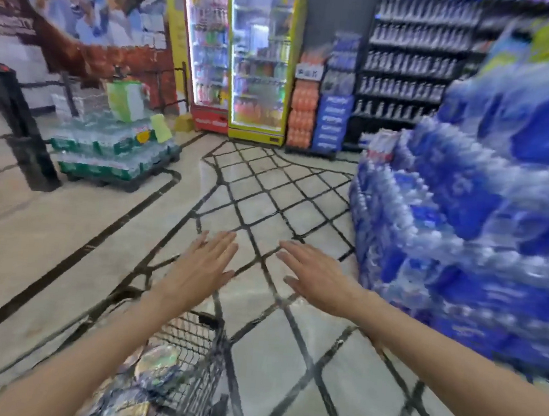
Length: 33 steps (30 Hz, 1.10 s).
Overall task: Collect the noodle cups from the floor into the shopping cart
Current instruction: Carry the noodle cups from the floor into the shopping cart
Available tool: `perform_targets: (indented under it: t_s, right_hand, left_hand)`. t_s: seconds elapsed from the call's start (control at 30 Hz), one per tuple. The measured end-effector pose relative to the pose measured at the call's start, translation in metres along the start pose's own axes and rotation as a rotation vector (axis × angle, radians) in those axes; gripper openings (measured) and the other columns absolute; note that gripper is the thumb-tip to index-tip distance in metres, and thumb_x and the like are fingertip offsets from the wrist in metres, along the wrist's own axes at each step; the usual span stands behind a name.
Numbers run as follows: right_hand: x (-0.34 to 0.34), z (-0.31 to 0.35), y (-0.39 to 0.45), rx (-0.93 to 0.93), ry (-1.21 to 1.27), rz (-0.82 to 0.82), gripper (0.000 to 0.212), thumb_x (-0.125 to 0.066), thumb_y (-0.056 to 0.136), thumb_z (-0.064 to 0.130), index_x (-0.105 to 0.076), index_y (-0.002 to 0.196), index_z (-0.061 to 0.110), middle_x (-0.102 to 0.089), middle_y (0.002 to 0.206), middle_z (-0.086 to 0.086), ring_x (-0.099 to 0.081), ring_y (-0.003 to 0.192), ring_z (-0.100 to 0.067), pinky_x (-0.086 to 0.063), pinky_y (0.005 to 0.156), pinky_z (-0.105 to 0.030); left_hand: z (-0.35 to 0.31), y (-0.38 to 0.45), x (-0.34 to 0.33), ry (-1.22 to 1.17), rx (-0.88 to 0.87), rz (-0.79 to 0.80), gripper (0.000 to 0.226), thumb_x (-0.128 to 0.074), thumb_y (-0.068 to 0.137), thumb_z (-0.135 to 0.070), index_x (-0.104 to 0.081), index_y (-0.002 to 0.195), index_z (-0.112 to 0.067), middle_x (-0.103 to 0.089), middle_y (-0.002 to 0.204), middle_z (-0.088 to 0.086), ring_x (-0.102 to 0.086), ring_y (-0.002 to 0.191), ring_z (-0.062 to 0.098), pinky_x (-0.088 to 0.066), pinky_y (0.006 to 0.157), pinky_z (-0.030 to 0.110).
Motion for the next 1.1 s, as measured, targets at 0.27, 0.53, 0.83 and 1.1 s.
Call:
perform_targets:
  t_s: [0.27, 0.53, 0.83, 1.1]
  right_hand:
    - [0.06, -0.137, -0.3, -0.626, -0.215, 0.106, 0.049, -0.038, 0.084, 0.036, -0.07, 0.109, 0.009, -0.068, 0.117, -0.01, -0.067, 0.103, -0.023, -0.055, 0.08, -0.032]
    - [0.131, -0.149, -0.622, -1.171, -0.335, 0.092, 0.046, -0.042, 0.09, 0.037, -0.062, 0.118, 0.007, -0.062, 0.124, -0.011, -0.062, 0.111, -0.025, -0.053, 0.088, -0.035]
    - [0.192, -0.065, -0.867, -1.735, -0.403, 0.151, 0.065, -0.016, 0.098, 0.051, -0.056, 0.127, 0.008, -0.055, 0.136, -0.011, -0.055, 0.122, -0.027, -0.046, 0.099, -0.039]
    - [0.206, -0.055, -0.969, -2.047, -0.476, 0.125, 0.051, -0.05, 0.096, 0.035, -0.044, 0.141, 0.01, -0.04, 0.148, -0.006, -0.042, 0.134, -0.022, -0.029, 0.111, -0.029]
  left_hand:
    - [-0.249, 0.18, 0.066, -0.178, -0.494, -0.303, 0.053, -0.041, 0.084, -0.038, -0.068, 0.112, -0.003, -0.063, 0.125, 0.015, -0.061, 0.116, 0.027, -0.035, 0.103, 0.046]
    - [-0.543, 0.273, 0.181, -0.347, -0.869, -0.571, 0.055, -0.036, 0.084, -0.037, -0.07, 0.108, -0.001, -0.066, 0.119, 0.017, -0.063, 0.111, 0.03, -0.029, 0.104, 0.046]
    - [-0.826, 0.287, 0.288, -0.481, -1.276, -0.655, 0.059, -0.033, 0.086, -0.037, -0.066, 0.113, 0.003, -0.063, 0.123, 0.02, -0.062, 0.112, 0.032, 0.004, 0.116, 0.031]
    - [-0.982, 0.331, 0.322, -0.556, -1.51, -0.691, 0.077, -0.004, 0.101, -0.047, -0.061, 0.122, 0.001, -0.061, 0.126, 0.018, -0.041, 0.134, 0.026, 0.004, 0.117, 0.027]
Point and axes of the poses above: each hand's wrist, its own y-axis towards the middle knuckle, its own x-axis out of the back of the hand, z = x × y, the point moved 1 cm from there along y, towards the middle knuckle
